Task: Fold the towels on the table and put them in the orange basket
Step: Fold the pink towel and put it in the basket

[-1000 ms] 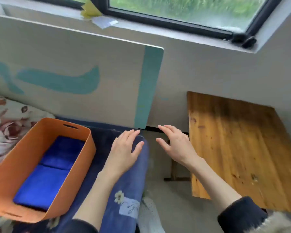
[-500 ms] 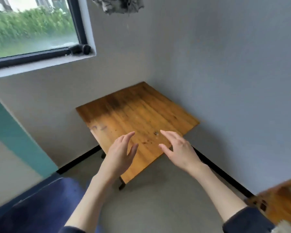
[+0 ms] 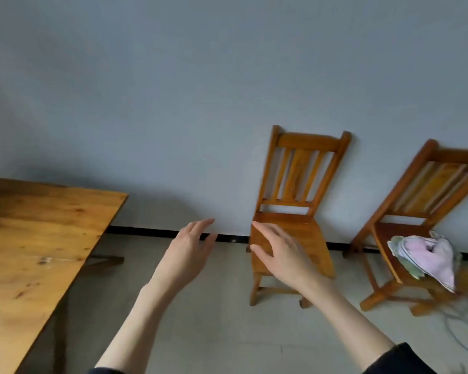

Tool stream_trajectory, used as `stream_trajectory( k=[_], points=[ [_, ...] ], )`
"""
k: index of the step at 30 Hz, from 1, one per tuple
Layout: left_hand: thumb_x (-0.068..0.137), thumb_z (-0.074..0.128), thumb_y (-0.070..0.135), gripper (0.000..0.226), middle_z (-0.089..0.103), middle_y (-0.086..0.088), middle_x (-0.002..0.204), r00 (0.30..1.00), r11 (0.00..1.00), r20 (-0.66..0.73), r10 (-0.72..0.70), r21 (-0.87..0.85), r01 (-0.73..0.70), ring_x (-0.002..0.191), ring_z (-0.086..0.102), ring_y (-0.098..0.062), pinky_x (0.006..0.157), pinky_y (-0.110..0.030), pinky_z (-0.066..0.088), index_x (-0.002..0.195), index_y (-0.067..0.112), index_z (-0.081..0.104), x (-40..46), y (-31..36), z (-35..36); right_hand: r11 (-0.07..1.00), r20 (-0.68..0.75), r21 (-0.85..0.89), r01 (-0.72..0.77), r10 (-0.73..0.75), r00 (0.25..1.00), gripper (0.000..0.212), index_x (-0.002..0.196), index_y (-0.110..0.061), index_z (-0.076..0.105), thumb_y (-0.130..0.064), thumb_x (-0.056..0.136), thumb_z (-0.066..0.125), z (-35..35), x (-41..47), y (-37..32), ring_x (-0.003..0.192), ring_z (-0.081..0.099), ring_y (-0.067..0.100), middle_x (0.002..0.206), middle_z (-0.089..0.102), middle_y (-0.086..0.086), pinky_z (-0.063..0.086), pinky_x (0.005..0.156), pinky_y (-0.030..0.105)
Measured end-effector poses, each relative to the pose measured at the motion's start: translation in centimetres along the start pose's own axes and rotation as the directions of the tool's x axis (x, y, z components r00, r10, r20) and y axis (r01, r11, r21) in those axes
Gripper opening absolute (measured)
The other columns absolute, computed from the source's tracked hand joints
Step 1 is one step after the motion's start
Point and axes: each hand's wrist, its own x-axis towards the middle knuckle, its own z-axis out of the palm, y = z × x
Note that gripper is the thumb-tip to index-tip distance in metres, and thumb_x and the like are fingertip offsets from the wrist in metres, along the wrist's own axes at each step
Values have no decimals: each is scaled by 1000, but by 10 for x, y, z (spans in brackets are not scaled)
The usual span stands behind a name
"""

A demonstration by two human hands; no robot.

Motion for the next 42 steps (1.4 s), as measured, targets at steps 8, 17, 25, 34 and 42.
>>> stream_trajectory(
  k=[8, 17, 25, 34, 42],
  points=[
    [95, 34, 44, 47, 45, 2, 139, 896, 950, 315, 314, -102, -297, 126, 44, -17, 101, -29, 38, 139, 27, 37, 56, 143, 141, 926, -199, 24, -377, 374, 906, 53, 143, -26, 30, -40, 94, 46, -89, -96, 154, 131, 37, 13, 145, 38, -7, 33, 103, 28],
    [97, 38, 36, 44, 46, -1, 138, 715, 869, 500, 488, -199, -454, 128, 42, -16, 103, -25, 34, 138, 22, 37, 104, 260, 274, 796, -363, 114, -595, 591, 721, 51, 140, -25, 37, -36, 92, 51, -153, -148, 284, 127, 42, 15, 141, 44, -5, 35, 100, 30],
    [98, 40, 31, 41, 45, -1, 138, 596, 811, 586, 550, -205, -547, 123, 46, -18, 96, -22, 35, 138, 24, 37, 204, 346, 392, 690, -334, 147, -709, 709, 620, 48, 138, -23, 38, -36, 93, 50, -205, -130, 414, 126, 43, 18, 139, 46, -1, 37, 97, 29],
    [98, 41, 28, 39, 47, -2, 136, 411, 777, 755, 511, -202, -596, 119, 50, -19, 103, -34, 41, 137, 22, 40, 251, 424, 526, 558, -254, 234, -796, 825, 504, 46, 140, -23, 35, -34, 96, 43, -248, -161, 539, 128, 39, 15, 140, 42, -1, 33, 103, 29],
    [96, 44, 26, 40, 46, -1, 139, 442, 880, 838, 322, -93, -465, 124, 48, -18, 103, -28, 38, 136, 22, 42, 268, 457, 669, 528, -86, 234, -816, 847, 524, 45, 140, -22, 36, -33, 97, 44, -257, -165, 695, 128, 40, 17, 141, 42, -1, 34, 102, 31]
  ],
)
